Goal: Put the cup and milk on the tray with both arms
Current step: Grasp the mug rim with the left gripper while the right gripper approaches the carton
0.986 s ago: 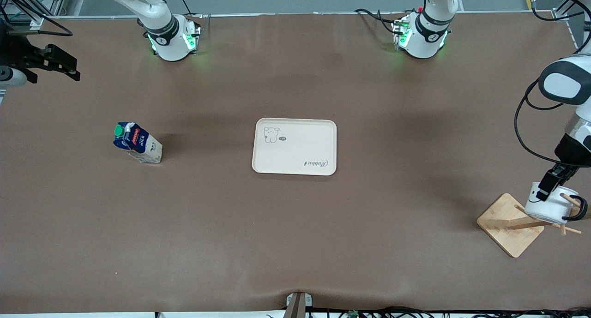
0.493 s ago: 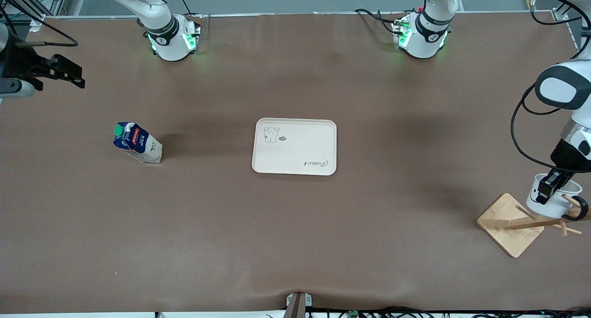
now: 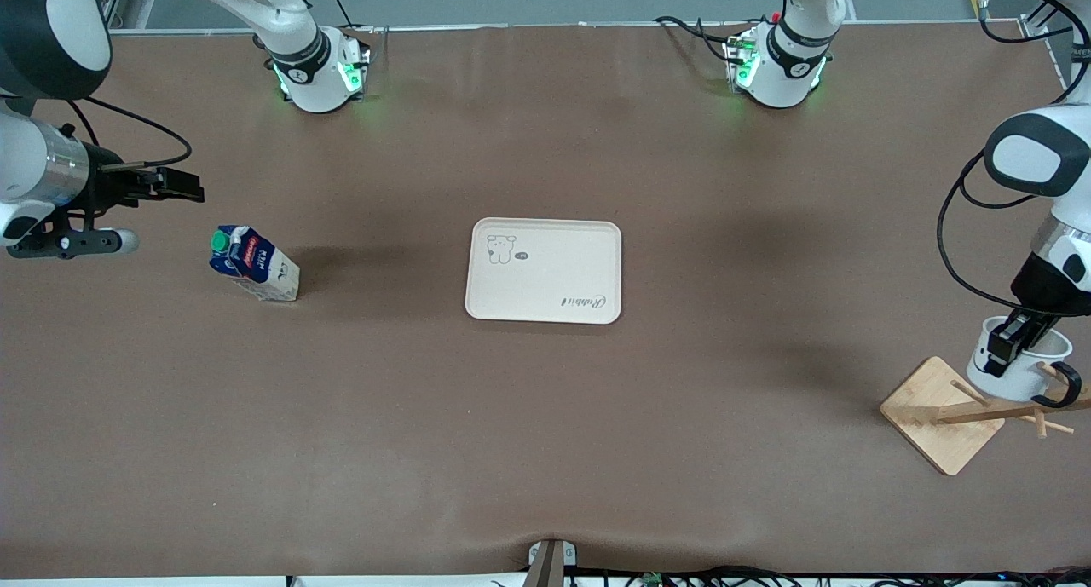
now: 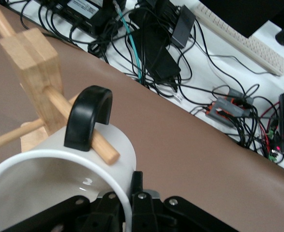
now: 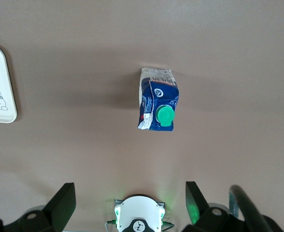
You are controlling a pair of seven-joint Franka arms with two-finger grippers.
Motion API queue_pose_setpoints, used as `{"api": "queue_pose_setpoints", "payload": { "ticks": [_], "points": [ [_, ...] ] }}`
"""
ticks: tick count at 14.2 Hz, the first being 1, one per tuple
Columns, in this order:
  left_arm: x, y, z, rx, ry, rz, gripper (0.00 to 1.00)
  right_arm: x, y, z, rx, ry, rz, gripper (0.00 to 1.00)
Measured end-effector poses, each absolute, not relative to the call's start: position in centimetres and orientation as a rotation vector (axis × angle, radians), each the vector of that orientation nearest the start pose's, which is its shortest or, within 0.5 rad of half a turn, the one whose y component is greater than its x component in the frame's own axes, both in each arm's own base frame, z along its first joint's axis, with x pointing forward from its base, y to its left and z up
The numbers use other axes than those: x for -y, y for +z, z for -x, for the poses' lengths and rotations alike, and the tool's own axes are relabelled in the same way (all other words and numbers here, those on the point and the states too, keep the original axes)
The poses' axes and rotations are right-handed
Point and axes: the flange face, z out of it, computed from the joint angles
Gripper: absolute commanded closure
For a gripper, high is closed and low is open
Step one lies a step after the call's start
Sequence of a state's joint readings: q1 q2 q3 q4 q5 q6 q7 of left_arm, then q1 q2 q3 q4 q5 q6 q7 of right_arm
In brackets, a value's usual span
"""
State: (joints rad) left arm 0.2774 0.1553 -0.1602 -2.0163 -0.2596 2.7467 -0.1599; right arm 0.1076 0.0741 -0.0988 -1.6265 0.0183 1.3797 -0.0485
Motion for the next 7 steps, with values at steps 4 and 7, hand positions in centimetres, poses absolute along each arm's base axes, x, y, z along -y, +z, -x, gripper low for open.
{"api": "queue_pose_setpoints", "payload": {
  "ticks": [4,7],
  "points": [
    [-7.0,47.8,-59.9,0.778,-0.759,3.182,1.00,-1.1,54.2,-53.9,0.088,0.602,3.065,0.00],
    [-3.6,50.2,-58.1,0.838,-0.594,3.232,1.00,-2.1,52.8,-54.5,0.090,0.642,3.065,0.00]
  ]
}}
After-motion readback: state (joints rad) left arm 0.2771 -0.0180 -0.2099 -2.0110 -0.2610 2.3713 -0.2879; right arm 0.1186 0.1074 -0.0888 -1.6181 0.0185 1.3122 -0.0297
